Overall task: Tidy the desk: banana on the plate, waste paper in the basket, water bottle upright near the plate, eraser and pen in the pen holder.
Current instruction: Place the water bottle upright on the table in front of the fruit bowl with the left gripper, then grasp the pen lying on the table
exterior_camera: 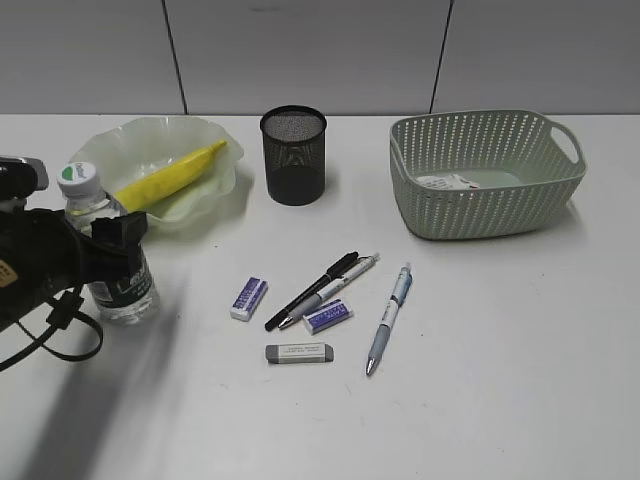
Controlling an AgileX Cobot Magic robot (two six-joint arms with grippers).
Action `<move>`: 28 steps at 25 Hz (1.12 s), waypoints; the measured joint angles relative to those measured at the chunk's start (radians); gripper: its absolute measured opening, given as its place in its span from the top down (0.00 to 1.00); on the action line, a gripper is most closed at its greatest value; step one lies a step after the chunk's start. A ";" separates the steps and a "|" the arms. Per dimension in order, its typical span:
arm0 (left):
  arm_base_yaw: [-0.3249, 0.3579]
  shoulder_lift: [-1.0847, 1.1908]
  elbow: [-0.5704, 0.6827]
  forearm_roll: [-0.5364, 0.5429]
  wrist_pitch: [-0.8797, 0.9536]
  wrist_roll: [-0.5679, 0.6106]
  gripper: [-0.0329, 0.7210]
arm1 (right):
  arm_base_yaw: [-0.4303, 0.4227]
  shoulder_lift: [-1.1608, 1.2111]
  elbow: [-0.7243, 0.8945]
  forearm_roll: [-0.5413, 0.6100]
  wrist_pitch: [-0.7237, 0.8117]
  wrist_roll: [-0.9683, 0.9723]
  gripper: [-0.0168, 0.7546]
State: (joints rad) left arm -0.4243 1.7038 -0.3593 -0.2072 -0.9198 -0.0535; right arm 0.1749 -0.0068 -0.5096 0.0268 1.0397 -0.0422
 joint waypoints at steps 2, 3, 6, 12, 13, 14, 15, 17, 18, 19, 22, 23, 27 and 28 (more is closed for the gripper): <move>0.000 -0.009 0.000 -0.003 0.004 0.000 0.24 | 0.000 0.000 0.000 0.000 0.000 0.000 0.33; 0.000 -0.015 0.000 -0.003 0.000 0.000 0.22 | 0.000 0.000 0.000 0.000 0.000 0.000 0.33; 0.000 -0.036 -0.001 -0.003 -0.033 0.000 0.18 | 0.000 0.000 0.000 0.000 0.000 0.000 0.33; 0.000 -0.044 -0.001 -0.026 -0.041 0.000 0.16 | 0.000 0.000 0.000 0.000 0.000 0.000 0.33; 0.000 -0.057 -0.001 -0.031 -0.040 0.000 0.16 | 0.000 0.000 0.000 0.000 0.000 0.000 0.33; 0.000 -0.076 -0.001 -0.033 -0.041 0.000 0.16 | 0.000 0.000 0.000 0.000 0.000 0.000 0.33; 0.000 -0.097 -0.001 -0.034 -0.041 0.000 0.16 | 0.000 0.000 0.000 0.000 0.000 0.000 0.33; 0.000 -0.157 -0.001 -0.036 -0.041 0.000 0.16 | 0.000 0.000 0.000 0.000 0.000 0.000 0.33; 0.000 -0.191 -0.001 -0.036 -0.041 0.000 0.16 | 0.000 0.000 0.000 0.000 0.000 0.000 0.33; 0.000 -0.222 -0.001 -0.036 -0.041 0.000 0.16 | 0.000 0.000 0.000 0.000 0.000 0.000 0.33; 0.000 -0.336 -0.001 -0.042 -0.036 0.000 0.17 | 0.000 0.000 0.000 0.000 0.000 0.000 0.33; 0.000 -0.383 -0.001 -0.053 -0.020 0.000 0.17 | 0.000 0.000 0.000 0.000 0.000 0.000 0.33; 0.032 -0.610 -0.029 -0.092 0.292 0.062 0.17 | 0.000 0.000 0.000 0.000 0.000 0.000 0.33; 0.051 -0.672 -0.049 -0.092 0.433 0.085 0.17 | 0.000 0.000 0.000 0.000 0.000 0.000 0.33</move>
State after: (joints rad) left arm -0.3738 1.0318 -0.4085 -0.2995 -0.4870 0.0312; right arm 0.1749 -0.0068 -0.5096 0.0268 1.0394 -0.0422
